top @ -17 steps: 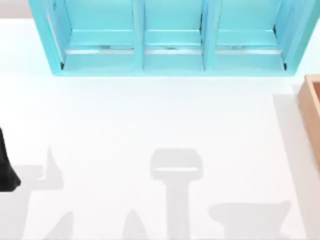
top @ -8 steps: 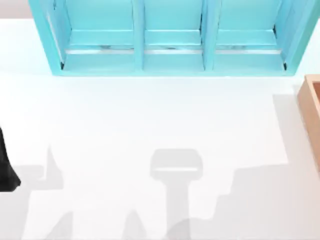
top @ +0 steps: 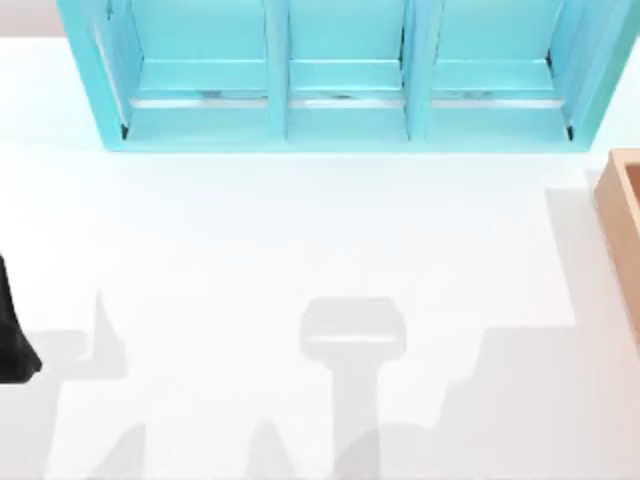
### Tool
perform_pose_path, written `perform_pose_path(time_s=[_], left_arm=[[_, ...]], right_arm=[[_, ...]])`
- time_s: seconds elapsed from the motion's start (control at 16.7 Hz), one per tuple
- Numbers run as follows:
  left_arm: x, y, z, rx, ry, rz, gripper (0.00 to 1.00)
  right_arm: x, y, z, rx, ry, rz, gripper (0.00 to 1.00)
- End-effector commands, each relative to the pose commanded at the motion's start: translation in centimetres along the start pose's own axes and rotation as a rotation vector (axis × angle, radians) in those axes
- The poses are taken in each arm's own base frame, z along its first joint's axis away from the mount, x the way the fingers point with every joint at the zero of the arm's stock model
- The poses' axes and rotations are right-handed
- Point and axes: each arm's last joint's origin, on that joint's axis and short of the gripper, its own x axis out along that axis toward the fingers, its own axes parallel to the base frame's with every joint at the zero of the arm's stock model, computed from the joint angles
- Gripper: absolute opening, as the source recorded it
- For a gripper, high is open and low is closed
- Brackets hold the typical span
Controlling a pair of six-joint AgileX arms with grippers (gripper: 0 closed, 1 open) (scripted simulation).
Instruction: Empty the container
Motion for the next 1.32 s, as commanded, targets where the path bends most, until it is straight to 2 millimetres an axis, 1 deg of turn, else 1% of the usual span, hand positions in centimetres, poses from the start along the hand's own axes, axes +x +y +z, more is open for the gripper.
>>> perform_pose_path(time_s=[0.06, 0.18, 0.48, 0.6, 0.72, 0.9, 1.32], left_arm=[[0.0, 0.0, 0.0, 0.0, 0.0, 0.0, 1.0], [0.0, 0.0, 0.0, 0.0, 0.0, 0.0, 1.0], [0.0, 0.0, 0.0, 0.0, 0.0, 0.0, 1.0], [0.0, 0.0, 0.0, 0.0, 0.0, 0.0, 1.0], [0.0, 0.0, 0.0, 0.0, 0.0, 0.0, 1.0], [0.0, 0.0, 0.0, 0.0, 0.0, 0.0, 1.0], [0.0, 0.0, 0.0, 0.0, 0.0, 0.0, 1.0]], right_arm=[[0.4, 0.0, 0.0, 0.002, 0.002, 0.001, 1.0], [1.9, -0.1, 0.2, 0.004, 0.007, 0.003, 1.0], [7.7, -0.2, 0.4, 0.003, -0.012, -0.004, 1.0], [9.3, -0.2, 0.1, 0.003, -0.003, -0.001, 1.0], [9.9, -0.1, 0.0, 0.003, 0.002, 0.001, 1.0], [9.9, -0.1, 0.0, 0.003, 0.002, 0.001, 1.0], [9.9, -0.1, 0.0, 0.003, 0.002, 0.001, 0.47]])
